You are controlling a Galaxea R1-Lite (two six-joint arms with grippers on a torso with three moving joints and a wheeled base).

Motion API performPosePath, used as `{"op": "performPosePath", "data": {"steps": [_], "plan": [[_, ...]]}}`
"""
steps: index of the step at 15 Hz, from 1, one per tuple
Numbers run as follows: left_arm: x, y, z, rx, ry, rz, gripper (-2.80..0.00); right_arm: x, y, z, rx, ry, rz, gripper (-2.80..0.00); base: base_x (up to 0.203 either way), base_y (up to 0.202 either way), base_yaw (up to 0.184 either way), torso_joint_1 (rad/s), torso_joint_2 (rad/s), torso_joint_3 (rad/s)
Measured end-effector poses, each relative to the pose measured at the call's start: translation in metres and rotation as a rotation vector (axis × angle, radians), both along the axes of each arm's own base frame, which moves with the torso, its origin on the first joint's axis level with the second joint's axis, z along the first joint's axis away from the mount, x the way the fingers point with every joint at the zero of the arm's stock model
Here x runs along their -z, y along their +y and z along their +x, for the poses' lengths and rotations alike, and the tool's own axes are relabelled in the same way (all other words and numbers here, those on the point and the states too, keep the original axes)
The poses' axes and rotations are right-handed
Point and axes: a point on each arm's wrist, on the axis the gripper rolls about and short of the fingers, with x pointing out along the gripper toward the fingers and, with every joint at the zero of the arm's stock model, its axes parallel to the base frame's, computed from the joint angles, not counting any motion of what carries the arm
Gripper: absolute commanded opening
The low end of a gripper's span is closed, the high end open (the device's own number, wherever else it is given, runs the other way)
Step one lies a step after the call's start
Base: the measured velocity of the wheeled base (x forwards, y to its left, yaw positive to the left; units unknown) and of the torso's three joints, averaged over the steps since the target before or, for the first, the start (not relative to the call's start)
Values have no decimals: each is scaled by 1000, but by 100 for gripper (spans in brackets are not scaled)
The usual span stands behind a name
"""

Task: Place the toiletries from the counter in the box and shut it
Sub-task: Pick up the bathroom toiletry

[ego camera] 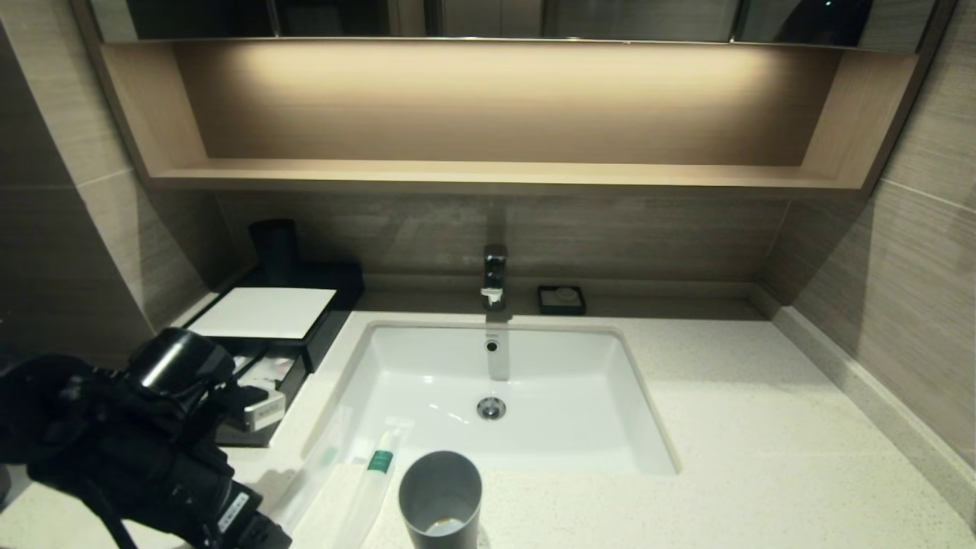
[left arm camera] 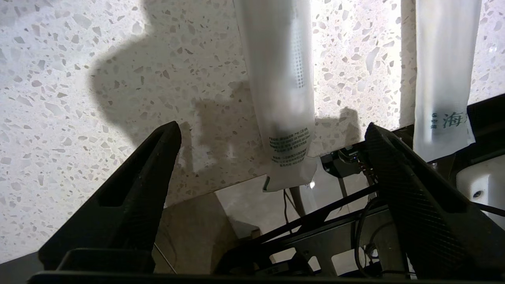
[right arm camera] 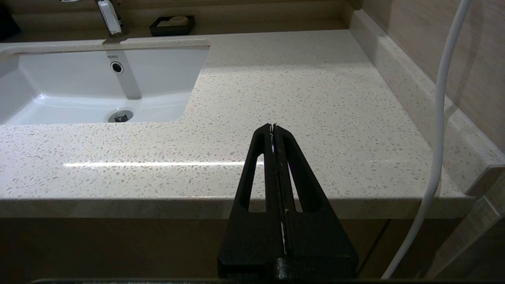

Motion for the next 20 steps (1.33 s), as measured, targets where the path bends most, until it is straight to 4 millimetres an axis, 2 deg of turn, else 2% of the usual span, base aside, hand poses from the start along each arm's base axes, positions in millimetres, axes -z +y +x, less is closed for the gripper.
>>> {"op": "performPosePath", "data": {"steps": [20], "plan": [[3, -11, -5, 43, 9, 29, 0, 0, 0, 0, 1, -1, 0, -280, 0, 0, 0, 0, 0, 0]]}}
